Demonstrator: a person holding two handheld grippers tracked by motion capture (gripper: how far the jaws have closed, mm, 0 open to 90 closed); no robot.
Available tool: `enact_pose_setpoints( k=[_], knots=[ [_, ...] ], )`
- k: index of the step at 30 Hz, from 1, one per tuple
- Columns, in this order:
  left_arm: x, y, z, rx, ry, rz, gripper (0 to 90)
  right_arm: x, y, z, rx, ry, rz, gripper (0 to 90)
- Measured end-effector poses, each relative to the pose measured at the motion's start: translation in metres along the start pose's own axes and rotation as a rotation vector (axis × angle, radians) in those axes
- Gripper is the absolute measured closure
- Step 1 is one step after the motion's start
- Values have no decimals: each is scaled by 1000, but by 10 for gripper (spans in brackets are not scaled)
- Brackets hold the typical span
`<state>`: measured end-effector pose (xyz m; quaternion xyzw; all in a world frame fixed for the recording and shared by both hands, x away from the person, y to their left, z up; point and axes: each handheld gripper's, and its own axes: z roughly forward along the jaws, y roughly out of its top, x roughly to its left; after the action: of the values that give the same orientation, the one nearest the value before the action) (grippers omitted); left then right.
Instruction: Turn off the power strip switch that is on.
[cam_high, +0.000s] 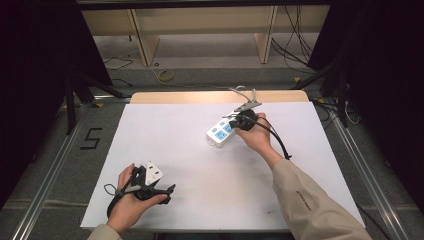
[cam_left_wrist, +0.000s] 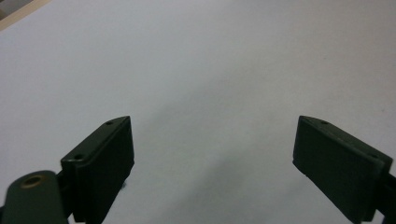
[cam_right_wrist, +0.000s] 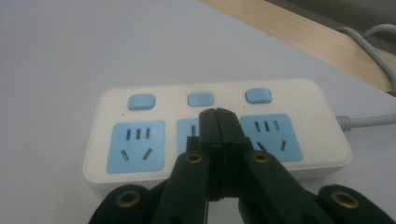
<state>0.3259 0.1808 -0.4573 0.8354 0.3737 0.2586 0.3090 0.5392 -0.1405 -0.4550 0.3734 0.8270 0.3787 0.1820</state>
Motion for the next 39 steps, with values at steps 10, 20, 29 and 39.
enact_pose_setpoints(
  k=[10, 20, 29, 39],
  knots=[
    [0, 0, 1, 2, -5, 3, 121, 3, 5, 11, -2, 3, 2, 900],
    [0, 0, 1, 0, -9, 3, 121, 5, 12, 19, 3, 4, -2, 900],
    [-1, 0, 1, 0, -9, 2, 120, 3, 12, 27, 9, -1, 7, 900],
    [-1, 0, 1, 2, -10, 4, 120, 4, 20, 31, 13, -5, 1, 900]
  ],
)
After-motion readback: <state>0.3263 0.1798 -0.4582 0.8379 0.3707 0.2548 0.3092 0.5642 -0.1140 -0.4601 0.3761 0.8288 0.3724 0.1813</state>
